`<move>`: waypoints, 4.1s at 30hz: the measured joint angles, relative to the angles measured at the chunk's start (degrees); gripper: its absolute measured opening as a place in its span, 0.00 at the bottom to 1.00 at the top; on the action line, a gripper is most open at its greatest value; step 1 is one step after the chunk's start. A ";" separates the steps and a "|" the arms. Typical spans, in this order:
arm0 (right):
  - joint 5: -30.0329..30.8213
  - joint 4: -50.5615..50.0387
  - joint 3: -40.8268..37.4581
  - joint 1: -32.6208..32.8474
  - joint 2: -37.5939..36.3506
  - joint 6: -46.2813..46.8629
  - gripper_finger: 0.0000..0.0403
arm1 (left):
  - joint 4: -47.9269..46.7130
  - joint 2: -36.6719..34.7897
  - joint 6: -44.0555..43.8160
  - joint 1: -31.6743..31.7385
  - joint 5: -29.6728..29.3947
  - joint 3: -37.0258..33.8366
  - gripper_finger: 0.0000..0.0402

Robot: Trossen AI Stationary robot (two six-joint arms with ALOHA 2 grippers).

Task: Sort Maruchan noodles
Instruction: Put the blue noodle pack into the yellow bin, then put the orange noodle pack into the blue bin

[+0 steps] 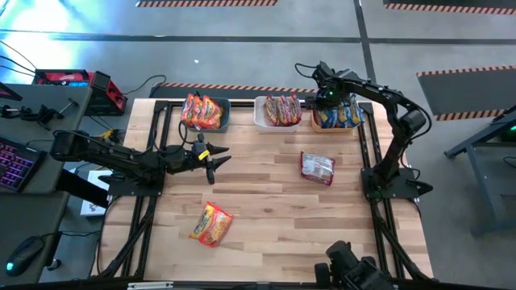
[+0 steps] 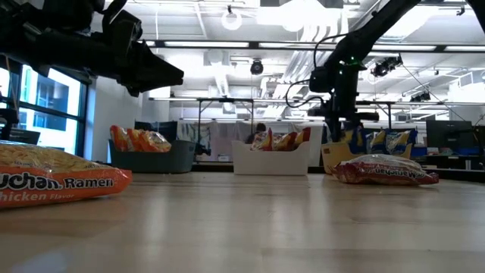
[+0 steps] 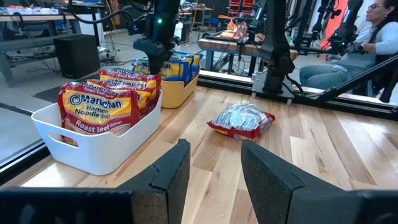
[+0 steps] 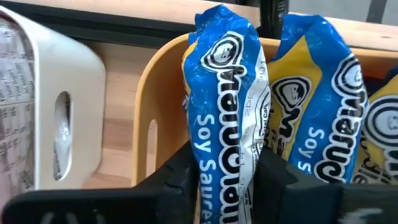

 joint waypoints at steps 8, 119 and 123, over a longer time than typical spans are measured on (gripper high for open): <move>1.34 -0.22 0.71 -0.02 0.12 -0.05 0.44 | 0.01 0.00 0.00 0.00 0.00 0.00 0.33; -7.66 96.08 -51.76 33.70 -34.48 -37.23 0.01 | -68.22 9.82 -63.21 -27.99 14.30 27.66 0.00; -7.66 96.08 -51.76 33.70 -34.48 -37.23 0.01 | -83.04 6.95 -57.82 -21.75 14.67 35.63 0.00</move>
